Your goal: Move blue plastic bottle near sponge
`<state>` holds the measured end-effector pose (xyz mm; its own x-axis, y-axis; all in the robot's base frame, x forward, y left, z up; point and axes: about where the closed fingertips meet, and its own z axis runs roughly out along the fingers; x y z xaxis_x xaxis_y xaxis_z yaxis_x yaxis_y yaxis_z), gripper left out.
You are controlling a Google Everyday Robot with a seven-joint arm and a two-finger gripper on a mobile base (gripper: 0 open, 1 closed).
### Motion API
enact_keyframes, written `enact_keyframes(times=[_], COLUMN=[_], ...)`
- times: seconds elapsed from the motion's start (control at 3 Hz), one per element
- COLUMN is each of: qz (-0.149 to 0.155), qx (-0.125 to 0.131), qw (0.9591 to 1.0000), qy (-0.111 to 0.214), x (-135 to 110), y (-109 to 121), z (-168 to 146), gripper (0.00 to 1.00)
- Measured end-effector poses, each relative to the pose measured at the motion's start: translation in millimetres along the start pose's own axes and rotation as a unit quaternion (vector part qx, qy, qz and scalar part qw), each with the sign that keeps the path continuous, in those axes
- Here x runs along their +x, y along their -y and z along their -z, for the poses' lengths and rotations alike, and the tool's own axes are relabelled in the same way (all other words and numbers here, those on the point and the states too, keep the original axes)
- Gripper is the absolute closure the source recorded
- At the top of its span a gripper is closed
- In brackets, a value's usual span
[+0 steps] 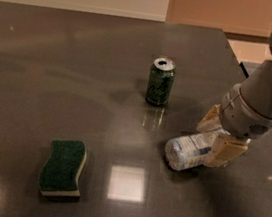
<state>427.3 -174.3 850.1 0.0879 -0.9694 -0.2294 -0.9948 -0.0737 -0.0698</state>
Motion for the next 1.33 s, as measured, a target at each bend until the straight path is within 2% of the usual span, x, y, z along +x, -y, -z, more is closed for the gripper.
enact_keyframes(times=[0.33, 0.67, 1.0, 1.33], qz=[0.007, 0.023, 0.048, 0.07], qx=[-0.002, -0.001, -0.008, -0.019], qw=[1.0, 0.9997, 0.9988, 0.9973], qy=[-0.004, -0.005, -0.006, -0.009], x=[-4, -24, -57, -85], y=[0, 2, 2, -3], z=[0, 7, 5, -4], gripper=[0.64, 0.87, 1.0, 1.0])
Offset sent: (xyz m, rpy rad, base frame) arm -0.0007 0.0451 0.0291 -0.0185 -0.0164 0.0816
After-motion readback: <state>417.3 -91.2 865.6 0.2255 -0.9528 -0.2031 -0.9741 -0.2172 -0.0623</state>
